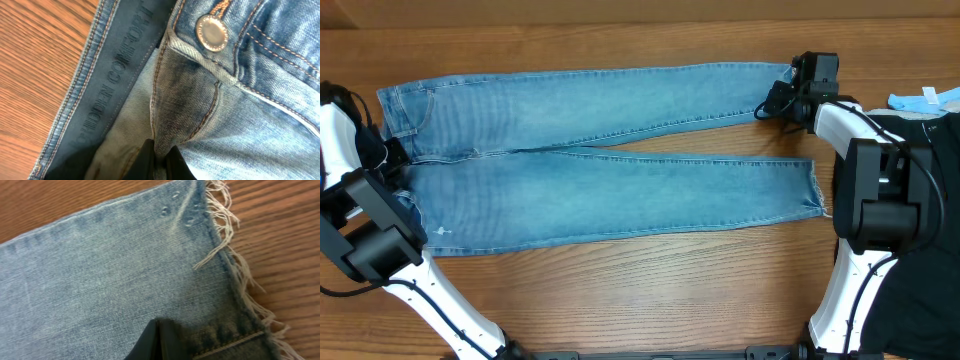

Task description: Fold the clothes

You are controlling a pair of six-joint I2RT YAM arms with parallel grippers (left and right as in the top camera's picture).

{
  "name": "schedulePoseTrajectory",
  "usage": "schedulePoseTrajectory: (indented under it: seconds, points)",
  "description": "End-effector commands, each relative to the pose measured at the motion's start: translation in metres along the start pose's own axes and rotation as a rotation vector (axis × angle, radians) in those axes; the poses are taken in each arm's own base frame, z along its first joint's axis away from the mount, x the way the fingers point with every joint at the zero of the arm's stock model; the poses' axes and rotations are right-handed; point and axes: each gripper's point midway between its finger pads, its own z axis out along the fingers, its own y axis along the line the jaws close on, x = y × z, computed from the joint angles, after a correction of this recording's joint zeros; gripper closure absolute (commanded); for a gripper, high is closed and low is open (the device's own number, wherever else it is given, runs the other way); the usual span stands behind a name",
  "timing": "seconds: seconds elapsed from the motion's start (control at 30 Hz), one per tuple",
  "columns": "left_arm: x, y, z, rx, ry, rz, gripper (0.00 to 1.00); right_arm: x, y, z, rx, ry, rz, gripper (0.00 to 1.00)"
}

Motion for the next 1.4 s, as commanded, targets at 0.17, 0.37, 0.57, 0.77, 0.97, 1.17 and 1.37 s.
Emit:
schedulePoseTrajectory:
  seconds: [0.17,0.37,0.57,0.77,0.97,1.17,1.37]
  points:
    - [-0.015,0.041,-0.008,-0.235,-0.083,-0.18,0.88,0.028,-0.04,0.016,0.156,0.07,-0.012,0.96]
    - [-0.017,0.008,-0.009,-0.042,-0.068,-0.145,0.14,-0.024,-0.003,-0.007,0.025,-0.004,-0.019,0.73]
    - [-0.04,-0.022,-0.047,0.131,-0.165,-0.098,0.59,-0.031,0.016,-0.095,0.027,0.127,-0.001,0.69]
    - [-0.033,-0.033,0.017,0.121,-0.109,-0.078,0.96,0.046,-0.005,-0.12,0.129,0.444,0.043,0.9]
    - [-0.028,-0.015,0.051,0.007,-0.116,-0.036,0.96,0.099,-0.037,-0.123,0.295,0.586,0.113,0.9]
    - [-0.034,-0.018,0.058,0.021,-0.151,-0.038,0.96,0.117,-0.056,-0.086,0.316,0.501,0.088,0.91]
    - [-0.057,-0.042,-0.044,0.206,-0.296,-0.059,0.95,0.034,0.008,-0.095,0.031,0.324,0.081,0.96]
